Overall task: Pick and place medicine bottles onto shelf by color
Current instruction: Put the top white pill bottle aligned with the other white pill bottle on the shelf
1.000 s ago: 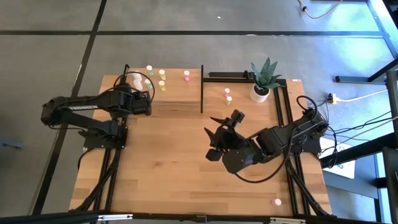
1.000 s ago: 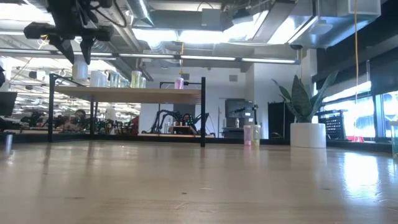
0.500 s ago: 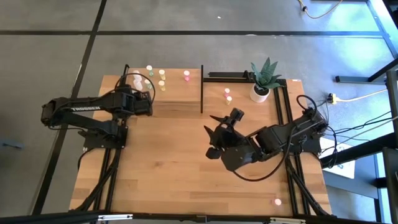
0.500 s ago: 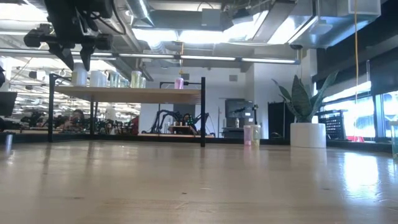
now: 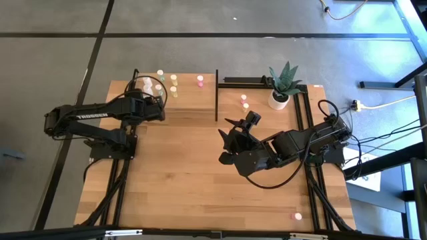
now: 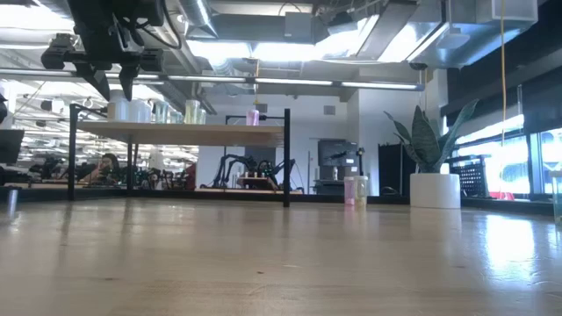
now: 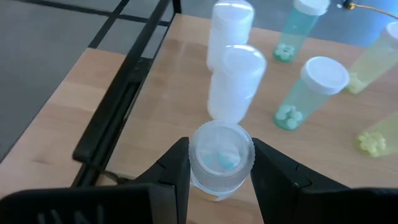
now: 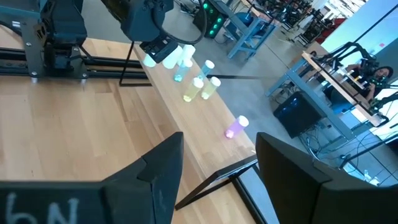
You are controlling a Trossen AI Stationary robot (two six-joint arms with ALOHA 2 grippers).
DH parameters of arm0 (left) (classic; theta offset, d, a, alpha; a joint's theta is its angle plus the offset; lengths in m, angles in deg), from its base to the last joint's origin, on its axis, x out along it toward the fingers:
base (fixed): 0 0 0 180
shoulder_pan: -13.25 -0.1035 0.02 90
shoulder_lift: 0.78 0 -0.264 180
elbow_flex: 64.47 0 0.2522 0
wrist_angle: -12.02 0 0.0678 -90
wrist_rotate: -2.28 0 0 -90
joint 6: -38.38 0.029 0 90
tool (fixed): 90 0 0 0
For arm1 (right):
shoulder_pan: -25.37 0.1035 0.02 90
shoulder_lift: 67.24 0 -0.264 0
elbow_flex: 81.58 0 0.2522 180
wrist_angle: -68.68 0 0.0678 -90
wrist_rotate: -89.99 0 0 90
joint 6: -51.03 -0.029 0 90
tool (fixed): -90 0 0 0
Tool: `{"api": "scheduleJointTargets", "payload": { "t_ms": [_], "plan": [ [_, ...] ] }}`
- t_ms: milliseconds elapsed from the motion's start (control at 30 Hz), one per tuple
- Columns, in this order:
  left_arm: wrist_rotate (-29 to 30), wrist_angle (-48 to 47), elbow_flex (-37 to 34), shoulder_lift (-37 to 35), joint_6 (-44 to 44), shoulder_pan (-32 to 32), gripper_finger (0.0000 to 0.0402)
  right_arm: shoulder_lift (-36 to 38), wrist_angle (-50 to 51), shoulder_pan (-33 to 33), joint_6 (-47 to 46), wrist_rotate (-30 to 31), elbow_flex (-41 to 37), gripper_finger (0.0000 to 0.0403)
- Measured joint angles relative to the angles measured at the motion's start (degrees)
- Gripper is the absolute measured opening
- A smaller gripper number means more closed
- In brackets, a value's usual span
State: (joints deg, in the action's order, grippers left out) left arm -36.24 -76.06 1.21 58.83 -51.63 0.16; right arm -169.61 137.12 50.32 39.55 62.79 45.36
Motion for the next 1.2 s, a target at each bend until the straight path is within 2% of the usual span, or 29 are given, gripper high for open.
{"api": "scheduleJointTargets", "payload": {
  "t_ms": [533, 733, 1200],
  "plan": [
    [-1.1, 0.5, 0.0, 0.0, 2.16, -2.4, 0.0122, 0.0, 0.02, -0.09, 0.02, -0.07, 0.0, 0.0202],
    [-1.83, 0.47, 0.09, 0.0, 2.18, -2.4, 0.0122, 0.04, 0.01, -0.1, 0.02, -4.41, 0.0, 0.0202],
    [-1.54, 0.47, 0.09, 0.0, 2.07, -2.4, 0.0122, 0.04, 0.0, -0.09, 0.14, -4.44, 0.0, 0.0202]
  ]
}}
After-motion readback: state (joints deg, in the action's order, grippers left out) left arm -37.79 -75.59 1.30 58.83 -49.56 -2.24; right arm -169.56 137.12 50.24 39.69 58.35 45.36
